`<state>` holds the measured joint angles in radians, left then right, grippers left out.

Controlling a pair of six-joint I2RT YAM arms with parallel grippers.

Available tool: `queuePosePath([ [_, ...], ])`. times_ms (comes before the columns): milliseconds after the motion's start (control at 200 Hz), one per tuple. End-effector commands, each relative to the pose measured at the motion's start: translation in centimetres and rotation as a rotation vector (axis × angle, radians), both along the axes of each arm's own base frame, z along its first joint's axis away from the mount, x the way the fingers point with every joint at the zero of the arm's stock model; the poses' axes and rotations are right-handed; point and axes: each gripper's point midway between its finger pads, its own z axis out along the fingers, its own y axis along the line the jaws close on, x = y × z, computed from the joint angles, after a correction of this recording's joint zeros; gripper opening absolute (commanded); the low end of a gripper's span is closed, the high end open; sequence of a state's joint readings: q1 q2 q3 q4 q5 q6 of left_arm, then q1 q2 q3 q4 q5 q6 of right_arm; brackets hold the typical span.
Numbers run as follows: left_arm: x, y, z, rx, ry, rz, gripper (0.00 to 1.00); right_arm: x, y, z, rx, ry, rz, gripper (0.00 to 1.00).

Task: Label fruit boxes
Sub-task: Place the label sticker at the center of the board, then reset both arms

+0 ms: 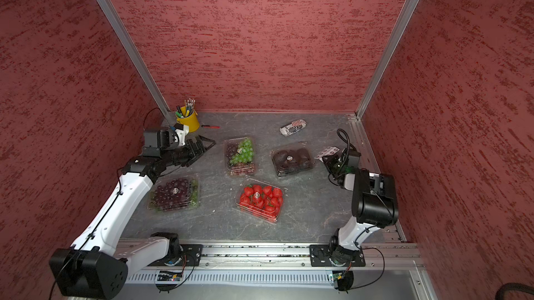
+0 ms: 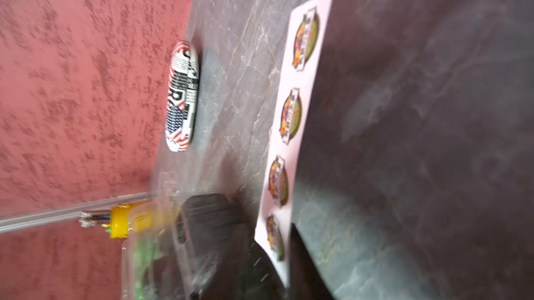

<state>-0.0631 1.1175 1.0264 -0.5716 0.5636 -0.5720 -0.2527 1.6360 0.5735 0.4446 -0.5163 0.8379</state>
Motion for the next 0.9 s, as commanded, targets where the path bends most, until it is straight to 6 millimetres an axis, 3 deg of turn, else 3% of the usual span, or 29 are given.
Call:
queuePosePath([
  [0,0.5,0.5,-0.2,0.019,-0.024,-0.001,1.0,-0.8,-0.6,0.9,-0.045,-0.013,-0.02,0.49],
  [175,0.9,2.8,-1.7,0.098,0.009,0.077,1.0,-1.7,-1.2,2.4,-0.136,-0.012,-0.025,0.69],
  [225,1.0,3.7,-2.2,0.114,0.023,0.108,1.0,-1.8,-1.6,4.0,-0.171,-0.035,-0.038,0.74],
  [291,1.1,4.9,-2.6,0.128,0.041,0.142,1.0,-2.0,-2.3,4.7,-0.204,-0.026,-0.067,0.9],
  [506,1.6,8.2,-3.3,0.184,0.046,0.246,1.0,-2.3,-3.4,8.1,-0.307,-0.09,-0.101,0.99],
  [606,1.9,10.6,-4.4,0.26,0.056,0.335,1.0,-2.5,-5.1,9.6,-0.405,-0.121,-0.177,0.99],
  [802,2.8,15.7,-6.0,0.453,-0.017,0.521,1.0,-4.7,-6.7,15.9,-0.616,-0.46,-0.348,0.99],
  [897,3.6,17.2,-6.3,0.553,-0.13,0.587,1.0,-5.0,-6.5,16.9,-0.747,-0.525,-0.35,0.99],
])
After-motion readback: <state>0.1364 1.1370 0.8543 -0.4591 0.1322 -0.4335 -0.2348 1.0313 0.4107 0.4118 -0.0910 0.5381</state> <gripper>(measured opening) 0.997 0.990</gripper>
